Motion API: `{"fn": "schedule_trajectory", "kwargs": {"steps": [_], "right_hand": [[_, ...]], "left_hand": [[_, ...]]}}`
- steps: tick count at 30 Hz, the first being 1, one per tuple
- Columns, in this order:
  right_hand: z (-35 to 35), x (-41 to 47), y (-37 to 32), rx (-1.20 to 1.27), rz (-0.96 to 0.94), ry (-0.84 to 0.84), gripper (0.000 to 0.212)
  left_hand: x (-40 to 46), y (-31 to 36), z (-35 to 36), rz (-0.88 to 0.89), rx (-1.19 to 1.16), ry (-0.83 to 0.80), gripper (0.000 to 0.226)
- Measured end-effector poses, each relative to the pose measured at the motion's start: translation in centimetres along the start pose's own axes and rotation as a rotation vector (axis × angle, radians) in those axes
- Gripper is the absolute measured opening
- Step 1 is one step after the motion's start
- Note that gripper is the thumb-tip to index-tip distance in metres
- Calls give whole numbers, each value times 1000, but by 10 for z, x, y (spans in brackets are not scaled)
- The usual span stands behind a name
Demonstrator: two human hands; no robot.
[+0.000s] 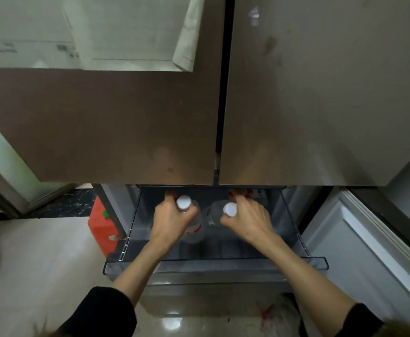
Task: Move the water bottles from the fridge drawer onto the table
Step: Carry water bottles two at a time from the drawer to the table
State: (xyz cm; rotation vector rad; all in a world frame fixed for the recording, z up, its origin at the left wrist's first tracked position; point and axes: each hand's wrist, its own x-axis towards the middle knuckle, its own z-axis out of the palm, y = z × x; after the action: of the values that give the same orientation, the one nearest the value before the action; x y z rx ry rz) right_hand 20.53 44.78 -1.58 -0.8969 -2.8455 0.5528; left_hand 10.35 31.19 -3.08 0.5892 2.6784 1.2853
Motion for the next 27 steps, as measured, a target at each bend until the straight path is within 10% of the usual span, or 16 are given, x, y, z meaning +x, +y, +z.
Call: {"fn": "schedule_trajectory", "kwargs": {"steps": [16, 27], "right_hand": [[33, -1, 5, 589, -9, -61, 59], [57, 14, 20, 456, -53, -178, 65]], "left_hand": [[-3, -42, 13, 68, -12, -272, 41], [0, -59, 9, 70, -87, -387, 75]]}}
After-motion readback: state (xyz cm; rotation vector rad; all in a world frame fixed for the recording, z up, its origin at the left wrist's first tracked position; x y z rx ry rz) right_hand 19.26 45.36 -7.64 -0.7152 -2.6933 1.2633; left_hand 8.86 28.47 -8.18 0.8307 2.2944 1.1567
